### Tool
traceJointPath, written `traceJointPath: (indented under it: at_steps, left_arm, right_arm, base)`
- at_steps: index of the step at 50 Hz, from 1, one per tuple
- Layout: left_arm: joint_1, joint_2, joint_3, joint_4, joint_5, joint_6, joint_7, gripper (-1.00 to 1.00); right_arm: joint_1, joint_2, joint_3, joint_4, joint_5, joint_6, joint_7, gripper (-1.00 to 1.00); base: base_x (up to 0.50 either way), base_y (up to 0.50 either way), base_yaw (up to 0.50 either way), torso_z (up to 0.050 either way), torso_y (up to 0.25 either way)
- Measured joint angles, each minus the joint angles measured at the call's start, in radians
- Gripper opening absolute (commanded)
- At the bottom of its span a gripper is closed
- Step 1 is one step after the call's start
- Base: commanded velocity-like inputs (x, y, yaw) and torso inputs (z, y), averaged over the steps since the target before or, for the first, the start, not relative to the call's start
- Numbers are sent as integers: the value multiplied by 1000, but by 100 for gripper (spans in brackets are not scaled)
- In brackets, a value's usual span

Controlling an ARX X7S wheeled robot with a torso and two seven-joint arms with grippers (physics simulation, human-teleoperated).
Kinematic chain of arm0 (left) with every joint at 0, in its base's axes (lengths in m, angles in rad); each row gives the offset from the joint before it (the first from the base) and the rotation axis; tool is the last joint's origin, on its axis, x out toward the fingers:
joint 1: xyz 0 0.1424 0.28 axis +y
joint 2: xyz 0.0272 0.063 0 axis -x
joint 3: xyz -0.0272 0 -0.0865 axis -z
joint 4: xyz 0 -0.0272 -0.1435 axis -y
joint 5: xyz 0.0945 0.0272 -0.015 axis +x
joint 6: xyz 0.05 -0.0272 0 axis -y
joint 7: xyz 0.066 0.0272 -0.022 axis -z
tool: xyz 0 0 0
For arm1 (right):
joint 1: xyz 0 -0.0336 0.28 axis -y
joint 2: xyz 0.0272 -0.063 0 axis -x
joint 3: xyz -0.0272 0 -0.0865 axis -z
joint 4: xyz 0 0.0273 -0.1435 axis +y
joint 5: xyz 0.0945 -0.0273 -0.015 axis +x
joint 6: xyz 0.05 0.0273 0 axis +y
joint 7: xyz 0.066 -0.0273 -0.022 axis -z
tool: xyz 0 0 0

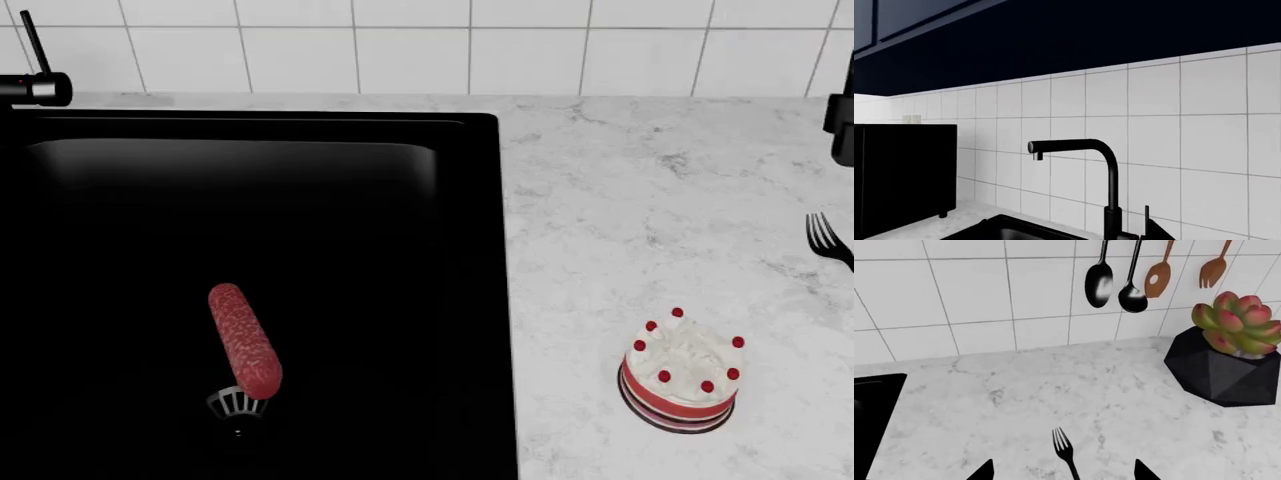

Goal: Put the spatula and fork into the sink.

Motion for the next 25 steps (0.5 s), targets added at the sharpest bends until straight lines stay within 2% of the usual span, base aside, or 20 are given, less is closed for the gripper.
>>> traceJointPath:
  at_steps: [9, 25]
  left_arm:
    - [1, -1, 6, -6, 1, 5, 1, 100]
    - [37, 3, 14, -14, 14, 34, 1, 100]
  right_arm:
    - [11, -39, -77, 139, -118, -89, -105, 100]
    - [-58, -173, -243, 527, -335, -329, -347, 100]
  base:
    - [0, 0, 0, 0, 0]
    - [0, 0, 0, 0, 0]
